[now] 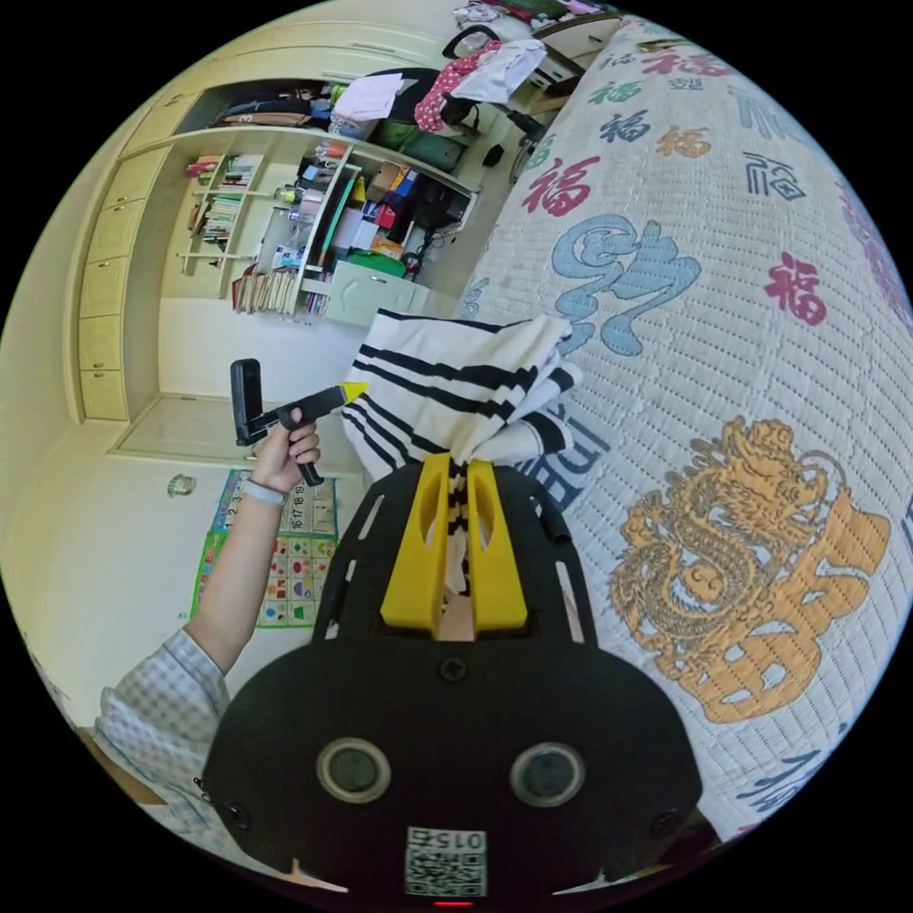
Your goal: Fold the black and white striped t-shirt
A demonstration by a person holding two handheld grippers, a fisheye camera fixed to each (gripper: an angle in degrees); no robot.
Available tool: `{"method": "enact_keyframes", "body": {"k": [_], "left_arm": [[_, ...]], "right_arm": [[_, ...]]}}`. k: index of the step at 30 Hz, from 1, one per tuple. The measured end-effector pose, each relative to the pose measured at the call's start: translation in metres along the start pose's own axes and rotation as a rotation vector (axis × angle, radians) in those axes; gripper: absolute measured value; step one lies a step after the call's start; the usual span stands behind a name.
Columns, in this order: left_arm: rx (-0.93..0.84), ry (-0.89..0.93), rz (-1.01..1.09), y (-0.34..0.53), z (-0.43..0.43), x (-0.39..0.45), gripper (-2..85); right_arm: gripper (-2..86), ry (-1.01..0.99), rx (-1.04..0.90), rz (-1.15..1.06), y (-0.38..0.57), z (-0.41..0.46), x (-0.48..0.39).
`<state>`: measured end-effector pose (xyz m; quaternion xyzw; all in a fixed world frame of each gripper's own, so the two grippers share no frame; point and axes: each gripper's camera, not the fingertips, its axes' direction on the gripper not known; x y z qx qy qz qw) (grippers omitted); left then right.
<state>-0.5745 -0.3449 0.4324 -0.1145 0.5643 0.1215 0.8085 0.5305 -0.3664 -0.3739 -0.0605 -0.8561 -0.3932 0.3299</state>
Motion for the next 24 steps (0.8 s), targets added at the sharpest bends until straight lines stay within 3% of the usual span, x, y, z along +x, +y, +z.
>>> {"method": "enact_keyframes", "body": {"k": [4,9,14,18,24], "left_arm": [[-0.105,-0.005,-0.007,0.007,0.067,-0.02,7.0],[-0.081,0.033,-0.009,0.037,0.101,-0.024,7.4],[-0.102,-0.153,-0.028,0.067,0.11,-0.004,7.8],[0.005,-0.278,0.022,0.102,0.097,0.043,6.5],[0.196,-0.023,0.239,0.162,0.128,0.163,7.0]], "right_arm": [[2.6,0.058,-0.063,0.079,0.007,0.021,0.011],[3.7,0.052,-0.088,0.114,0.023,0.031,0.014],[5.2,0.062,-0.091,0.121,0.052,0.008,0.009],[4.8,0.069,-0.046,0.1,0.099,-0.039,0.011],[5.3,0.173,0.175,0.14,0.227,-0.172,0.029]]}}
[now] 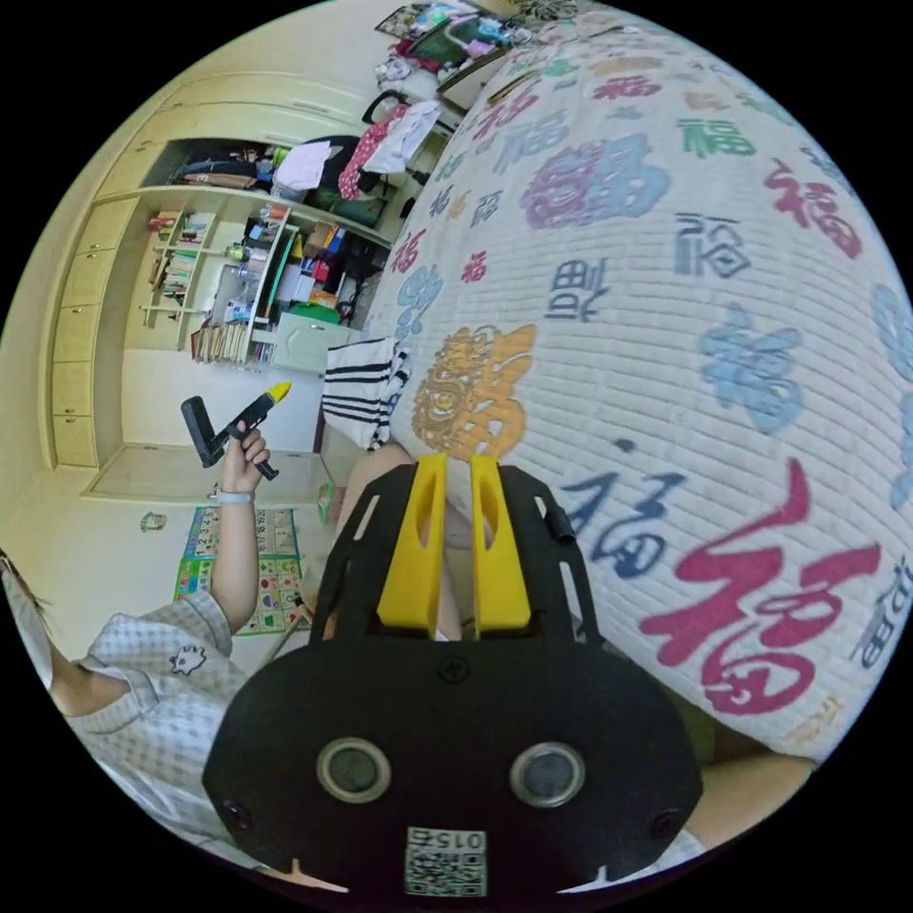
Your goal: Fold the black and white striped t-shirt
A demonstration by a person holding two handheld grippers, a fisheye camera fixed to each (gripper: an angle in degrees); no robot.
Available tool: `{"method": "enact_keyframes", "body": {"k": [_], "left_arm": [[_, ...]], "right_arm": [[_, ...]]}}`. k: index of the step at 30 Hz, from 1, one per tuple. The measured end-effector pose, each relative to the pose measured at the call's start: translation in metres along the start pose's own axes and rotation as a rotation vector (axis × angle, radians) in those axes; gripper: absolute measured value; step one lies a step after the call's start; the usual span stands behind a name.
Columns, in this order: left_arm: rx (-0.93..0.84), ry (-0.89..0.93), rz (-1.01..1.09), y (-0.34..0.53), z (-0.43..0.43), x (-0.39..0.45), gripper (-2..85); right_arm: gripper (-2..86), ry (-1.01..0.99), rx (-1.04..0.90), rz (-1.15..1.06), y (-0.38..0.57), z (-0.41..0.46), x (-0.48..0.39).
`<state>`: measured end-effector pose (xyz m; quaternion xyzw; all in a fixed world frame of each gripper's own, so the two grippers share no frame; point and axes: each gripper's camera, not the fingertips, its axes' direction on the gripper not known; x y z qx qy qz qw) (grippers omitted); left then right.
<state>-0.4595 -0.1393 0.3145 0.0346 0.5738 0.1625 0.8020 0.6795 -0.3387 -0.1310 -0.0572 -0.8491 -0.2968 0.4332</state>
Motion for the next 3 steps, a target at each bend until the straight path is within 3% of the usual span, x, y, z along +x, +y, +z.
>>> {"method": "enact_keyframes", "body": {"k": [3], "left_arm": [[0.02,0.152,0.116,0.008,0.046,0.08,7.1]], "right_arm": [[5.7,0.133,0.167,0.051,0.062,-0.094,0.028]]}}
